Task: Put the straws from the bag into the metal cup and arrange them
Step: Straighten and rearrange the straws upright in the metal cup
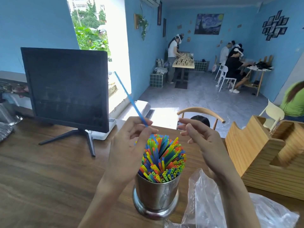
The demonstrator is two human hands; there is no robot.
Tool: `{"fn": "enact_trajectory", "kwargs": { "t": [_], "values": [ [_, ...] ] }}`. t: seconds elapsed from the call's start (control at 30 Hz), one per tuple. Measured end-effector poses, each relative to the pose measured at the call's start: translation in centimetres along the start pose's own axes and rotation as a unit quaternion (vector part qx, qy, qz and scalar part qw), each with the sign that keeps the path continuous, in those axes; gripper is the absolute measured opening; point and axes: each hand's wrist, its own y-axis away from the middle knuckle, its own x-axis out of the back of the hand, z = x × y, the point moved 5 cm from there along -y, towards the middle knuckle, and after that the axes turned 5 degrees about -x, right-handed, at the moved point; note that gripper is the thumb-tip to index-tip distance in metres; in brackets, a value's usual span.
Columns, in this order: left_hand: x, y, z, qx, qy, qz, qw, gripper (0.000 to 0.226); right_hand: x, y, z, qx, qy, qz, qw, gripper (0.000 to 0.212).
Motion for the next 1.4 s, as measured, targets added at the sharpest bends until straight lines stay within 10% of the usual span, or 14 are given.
{"fn": "enact_trajectory", "kwargs": {
  "t": [0.37, 1.23, 1.4],
  "values": [
    [-0.7, 0.7, 0.2, -0.084, -0.072, -0.066, 0.992, 0.127, 0.4, -0.8, 2.5, -0.045, 0.198, -0.056, 0.978, 0.019],
    [-0.2, -1.0, -0.1, -0.091, -0.132, -0.151, 0.975, 0.123, -1.4, -0.3, 1.2, 0.038, 0.174, 0.006, 0.984, 0.008],
    [-0.8, -0.8, 0.3, -0.171, -0.252, -0.137, 0.943, 0.068, -1.3, 0.4, -0.3, 0.079, 0.146, 0.042, 0.985, 0.011]
  ]
}}
